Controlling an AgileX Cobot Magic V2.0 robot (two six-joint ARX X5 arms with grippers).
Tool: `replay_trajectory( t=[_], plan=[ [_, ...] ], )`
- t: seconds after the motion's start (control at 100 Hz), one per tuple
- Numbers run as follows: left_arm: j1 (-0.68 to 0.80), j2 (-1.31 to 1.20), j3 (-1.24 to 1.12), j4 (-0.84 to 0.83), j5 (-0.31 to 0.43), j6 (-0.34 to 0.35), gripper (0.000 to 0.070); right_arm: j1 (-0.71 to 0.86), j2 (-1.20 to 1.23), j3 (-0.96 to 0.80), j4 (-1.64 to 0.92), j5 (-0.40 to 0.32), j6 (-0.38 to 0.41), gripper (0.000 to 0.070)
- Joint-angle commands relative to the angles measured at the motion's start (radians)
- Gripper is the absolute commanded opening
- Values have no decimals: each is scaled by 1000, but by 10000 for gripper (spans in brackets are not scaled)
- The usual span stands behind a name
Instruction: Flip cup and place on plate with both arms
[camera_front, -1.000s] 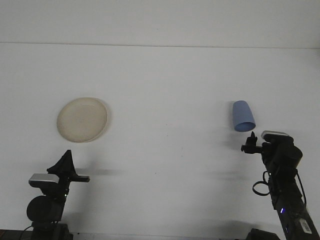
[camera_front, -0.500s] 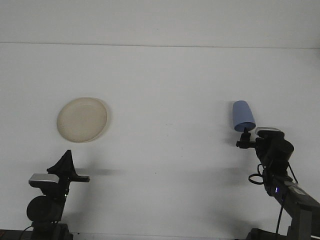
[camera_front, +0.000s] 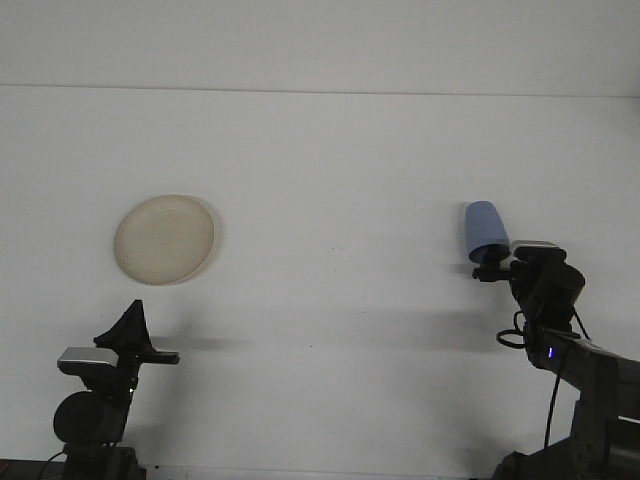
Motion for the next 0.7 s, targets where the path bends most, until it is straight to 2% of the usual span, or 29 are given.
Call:
replay_trajectory(
  t=[0.0, 0.19, 0.33, 0.53, 0.69],
  plan=[
    [1, -2, -20, 13, 4, 5, 12, -2, 42, 23, 7, -15, -5, 479],
    [1, -2, -20, 13, 4, 5, 12, -2, 105, 68, 14, -45, -6, 462],
    [1, -2, -20, 13, 4, 5, 12, -2, 122, 82, 21, -62, -20, 306],
    [1, -2, -20, 13, 4, 5, 12, -2, 122, 87, 20, -80, -32, 9],
    [1, -2, -20, 13, 4, 5, 12, -2, 116, 87, 18, -101, -15, 2]
  ],
)
